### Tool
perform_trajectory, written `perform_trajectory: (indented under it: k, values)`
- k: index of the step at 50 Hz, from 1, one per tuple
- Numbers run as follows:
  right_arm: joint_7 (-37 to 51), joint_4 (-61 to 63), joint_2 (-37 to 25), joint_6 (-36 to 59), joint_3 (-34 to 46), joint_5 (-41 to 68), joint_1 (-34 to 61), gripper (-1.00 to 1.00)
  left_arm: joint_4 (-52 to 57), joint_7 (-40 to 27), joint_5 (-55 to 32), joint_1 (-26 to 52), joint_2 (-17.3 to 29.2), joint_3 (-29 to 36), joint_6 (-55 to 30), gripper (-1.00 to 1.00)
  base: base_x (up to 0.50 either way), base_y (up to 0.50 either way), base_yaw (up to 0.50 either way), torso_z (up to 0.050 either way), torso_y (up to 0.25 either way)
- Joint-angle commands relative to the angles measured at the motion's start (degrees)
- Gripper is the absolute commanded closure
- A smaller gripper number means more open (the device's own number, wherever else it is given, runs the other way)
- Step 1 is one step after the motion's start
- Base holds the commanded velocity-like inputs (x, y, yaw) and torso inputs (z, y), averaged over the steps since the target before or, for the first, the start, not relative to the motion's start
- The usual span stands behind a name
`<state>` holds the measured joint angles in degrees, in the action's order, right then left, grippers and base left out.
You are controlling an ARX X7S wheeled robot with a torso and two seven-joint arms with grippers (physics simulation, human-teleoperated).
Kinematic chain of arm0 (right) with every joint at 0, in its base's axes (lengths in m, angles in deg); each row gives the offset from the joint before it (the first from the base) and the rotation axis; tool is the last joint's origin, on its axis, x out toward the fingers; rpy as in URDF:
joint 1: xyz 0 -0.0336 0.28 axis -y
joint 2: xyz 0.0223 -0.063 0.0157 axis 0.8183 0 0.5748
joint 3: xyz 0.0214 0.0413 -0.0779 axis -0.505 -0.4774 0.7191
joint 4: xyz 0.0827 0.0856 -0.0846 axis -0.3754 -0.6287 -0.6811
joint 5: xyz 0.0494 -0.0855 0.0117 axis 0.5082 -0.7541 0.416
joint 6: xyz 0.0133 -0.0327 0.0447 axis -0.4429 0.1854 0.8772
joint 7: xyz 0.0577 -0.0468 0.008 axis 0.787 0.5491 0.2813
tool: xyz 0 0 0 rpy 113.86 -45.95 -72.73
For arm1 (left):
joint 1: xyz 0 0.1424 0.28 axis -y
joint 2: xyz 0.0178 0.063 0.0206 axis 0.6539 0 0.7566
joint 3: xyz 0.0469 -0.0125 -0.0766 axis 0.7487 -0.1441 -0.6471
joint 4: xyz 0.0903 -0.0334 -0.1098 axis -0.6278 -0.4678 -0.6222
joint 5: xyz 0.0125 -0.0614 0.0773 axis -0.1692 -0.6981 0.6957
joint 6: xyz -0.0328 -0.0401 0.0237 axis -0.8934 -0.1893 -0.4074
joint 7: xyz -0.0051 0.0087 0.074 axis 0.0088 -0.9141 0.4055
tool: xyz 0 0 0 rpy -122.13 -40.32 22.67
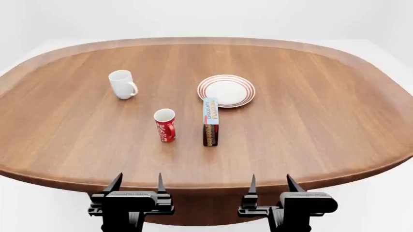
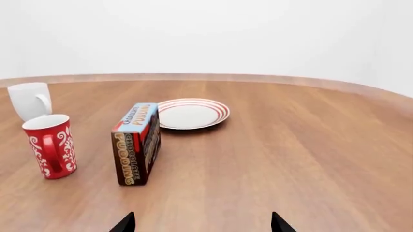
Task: Pick up the white mug and put it on the plate, and put the chocolate pudding to the right of the plate.
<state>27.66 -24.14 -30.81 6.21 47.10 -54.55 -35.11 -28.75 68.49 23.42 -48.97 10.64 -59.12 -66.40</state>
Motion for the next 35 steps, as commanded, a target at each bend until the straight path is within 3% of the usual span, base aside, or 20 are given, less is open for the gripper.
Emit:
perform_trajectory:
  k: [1, 16, 27, 35]
  values:
    - [-0.39, -0.28, 0.46, 0.09, -0.51, -0.34, -0.02, -1.0, -0.61, -0.13, 1.27, 0.19, -0.46, -0.42, -0.23, -1.0, 0.0, 0.0, 0.0, 0.0, 0.0]
    - [1.69, 2.0, -1.37, 1.78, 0.83, 2.12, 0.1, -1.0, 2.23, -3.72, 1.25, -0.05, 1.59, 0.84, 0.01, -1.0, 0.0, 0.0, 0.0, 0.0, 0.0]
    - [7.48, 33.75, -6.62, 11.79, -11.57, 9.91, 6.68, -1.0, 36.43, -8.97, 4.39, 5.66, 6.74, -8.02, -10.96, -1.0, 0.0, 0.0, 0.0, 0.0, 0.0]
    - [9.65, 46.4, -11.3, 14.65, -19.16, 13.59, 11.66, -1.0, 47.73, -10.92, 2.23, 10.54, 9.45, -16.56, -15.81, -1.0, 0.0, 0.0, 0.0, 0.0, 0.0]
